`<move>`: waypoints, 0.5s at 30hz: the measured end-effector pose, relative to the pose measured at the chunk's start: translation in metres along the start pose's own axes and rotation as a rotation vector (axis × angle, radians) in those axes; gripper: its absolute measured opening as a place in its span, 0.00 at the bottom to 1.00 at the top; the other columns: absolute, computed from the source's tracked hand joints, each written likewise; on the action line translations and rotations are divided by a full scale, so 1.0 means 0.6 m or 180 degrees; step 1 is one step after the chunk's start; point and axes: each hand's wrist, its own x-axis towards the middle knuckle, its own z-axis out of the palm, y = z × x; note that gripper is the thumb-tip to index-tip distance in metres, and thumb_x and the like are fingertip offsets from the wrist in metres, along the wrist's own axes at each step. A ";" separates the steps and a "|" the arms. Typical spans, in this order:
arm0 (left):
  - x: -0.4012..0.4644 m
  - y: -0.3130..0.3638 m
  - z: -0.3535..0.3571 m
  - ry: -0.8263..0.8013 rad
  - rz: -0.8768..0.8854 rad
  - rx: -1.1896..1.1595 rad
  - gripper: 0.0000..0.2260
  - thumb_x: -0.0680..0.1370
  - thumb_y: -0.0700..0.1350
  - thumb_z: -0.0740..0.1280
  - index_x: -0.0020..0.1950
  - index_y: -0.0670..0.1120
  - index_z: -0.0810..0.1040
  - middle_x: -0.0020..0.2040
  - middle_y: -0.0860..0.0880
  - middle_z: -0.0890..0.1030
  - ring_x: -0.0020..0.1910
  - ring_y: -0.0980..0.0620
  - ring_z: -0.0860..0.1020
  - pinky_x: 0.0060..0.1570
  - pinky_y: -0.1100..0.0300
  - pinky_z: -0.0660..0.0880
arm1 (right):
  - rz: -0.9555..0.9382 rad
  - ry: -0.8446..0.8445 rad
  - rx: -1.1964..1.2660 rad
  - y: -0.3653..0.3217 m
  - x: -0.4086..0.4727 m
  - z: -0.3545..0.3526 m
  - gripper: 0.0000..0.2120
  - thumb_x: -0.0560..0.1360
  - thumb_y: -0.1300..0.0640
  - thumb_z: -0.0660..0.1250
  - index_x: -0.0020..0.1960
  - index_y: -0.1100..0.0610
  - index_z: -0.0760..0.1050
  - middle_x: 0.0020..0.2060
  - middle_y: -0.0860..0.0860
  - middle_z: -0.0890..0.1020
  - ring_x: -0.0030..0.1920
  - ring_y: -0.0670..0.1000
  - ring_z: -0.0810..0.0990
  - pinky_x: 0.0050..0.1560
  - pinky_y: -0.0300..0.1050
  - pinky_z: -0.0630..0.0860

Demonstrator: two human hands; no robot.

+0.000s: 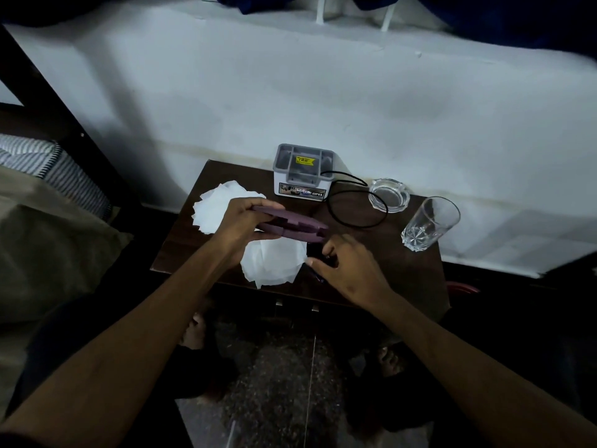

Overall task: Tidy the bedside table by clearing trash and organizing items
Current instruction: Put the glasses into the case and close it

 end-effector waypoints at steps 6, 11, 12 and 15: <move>0.008 -0.009 -0.003 0.0002 0.0078 -0.0025 0.09 0.80 0.34 0.71 0.59 0.36 0.84 0.55 0.36 0.86 0.52 0.41 0.86 0.47 0.51 0.86 | 0.0038 -0.0323 -0.0206 -0.007 -0.006 0.005 0.20 0.74 0.37 0.72 0.53 0.51 0.72 0.54 0.49 0.74 0.54 0.57 0.80 0.51 0.54 0.79; 0.011 -0.012 0.000 0.0036 0.0091 -0.0041 0.09 0.80 0.38 0.72 0.60 0.37 0.84 0.55 0.38 0.87 0.53 0.41 0.87 0.52 0.47 0.86 | 0.0027 -0.0342 -0.0293 -0.004 -0.008 0.007 0.17 0.75 0.42 0.74 0.53 0.51 0.72 0.55 0.50 0.72 0.56 0.58 0.79 0.51 0.53 0.78; 0.012 -0.013 0.001 0.0035 0.0097 -0.0039 0.09 0.80 0.38 0.72 0.60 0.37 0.84 0.55 0.38 0.87 0.53 0.41 0.87 0.53 0.46 0.86 | 0.0026 -0.0344 -0.0311 -0.003 -0.008 0.008 0.17 0.75 0.43 0.74 0.53 0.52 0.72 0.55 0.51 0.72 0.56 0.58 0.79 0.52 0.53 0.77; 0.013 -0.013 0.003 0.0067 0.0103 -0.0062 0.09 0.81 0.39 0.72 0.59 0.37 0.84 0.55 0.38 0.87 0.54 0.40 0.87 0.53 0.47 0.86 | 0.0057 -0.0358 -0.0374 -0.001 -0.008 0.009 0.16 0.76 0.45 0.74 0.52 0.52 0.72 0.55 0.51 0.72 0.56 0.58 0.79 0.50 0.51 0.75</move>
